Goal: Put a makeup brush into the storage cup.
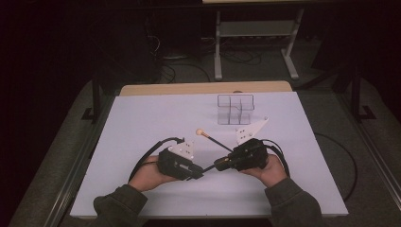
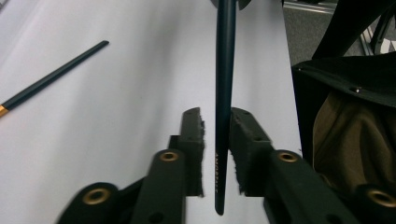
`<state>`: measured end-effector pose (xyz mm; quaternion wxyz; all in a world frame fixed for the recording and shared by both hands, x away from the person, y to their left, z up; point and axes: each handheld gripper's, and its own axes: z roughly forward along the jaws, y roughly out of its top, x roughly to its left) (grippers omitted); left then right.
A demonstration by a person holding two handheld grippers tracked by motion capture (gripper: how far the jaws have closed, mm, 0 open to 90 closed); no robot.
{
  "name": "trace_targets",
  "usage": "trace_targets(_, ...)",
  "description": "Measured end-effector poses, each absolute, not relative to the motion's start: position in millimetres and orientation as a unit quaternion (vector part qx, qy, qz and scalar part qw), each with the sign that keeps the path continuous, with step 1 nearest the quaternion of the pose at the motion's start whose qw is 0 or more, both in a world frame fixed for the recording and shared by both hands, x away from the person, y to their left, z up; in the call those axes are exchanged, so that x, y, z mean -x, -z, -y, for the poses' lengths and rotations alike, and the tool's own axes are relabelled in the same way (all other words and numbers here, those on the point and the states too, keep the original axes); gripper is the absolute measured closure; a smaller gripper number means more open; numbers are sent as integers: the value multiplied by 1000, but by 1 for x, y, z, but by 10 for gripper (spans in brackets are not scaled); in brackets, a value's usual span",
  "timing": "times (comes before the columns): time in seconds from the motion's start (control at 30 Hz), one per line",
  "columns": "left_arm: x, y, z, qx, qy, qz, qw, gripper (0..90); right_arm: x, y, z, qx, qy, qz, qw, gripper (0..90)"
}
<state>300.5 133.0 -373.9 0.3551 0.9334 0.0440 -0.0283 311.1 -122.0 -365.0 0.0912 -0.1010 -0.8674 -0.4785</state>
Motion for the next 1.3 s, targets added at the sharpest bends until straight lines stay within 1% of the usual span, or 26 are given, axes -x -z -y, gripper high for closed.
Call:
trace_targets(0.23,-299,373,-128,-934,36,-43,352,756,-311,358,117,92,451,884,86,828)
trace_targets(0.33,-298,372,-126,-936,36,-35,348,822,-312,354,113,82,440,891,76,828)
trace_targets(0.53,-299,371,-128,-932,37,-39,359,841,-310,348,109,86,447,887,72,822)
trace_targets(0.63,-299,370,-130,-928,33,-45,369,844,-311,349,111,93,468,875,81,800)
trace_targets(0.8,-300,369,-131,-923,26,-48,380,845,-311,354,112,103,489,863,79,747)
trace_targets(0.9,-301,368,-132,-923,24,-48,382,845,-311,358,111,107,499,856,82,756)
trace_targets(0.93,-301,369,-132,-922,25,-48,383,844,-311,358,111,108,499,856,84,770)
trace_targets(0.97,-301,369,-132,-922,25,-48,383,845,-311,360,111,108,504,853,82,809)
trace_targets(1.2,-301,372,-130,-923,34,-51,381,839,-311,360,110,107,498,857,79,828)
trace_targets(1.3,-300,373,-127,-924,31,-51,379,813,-311,358,110,107,491,861,80,829)
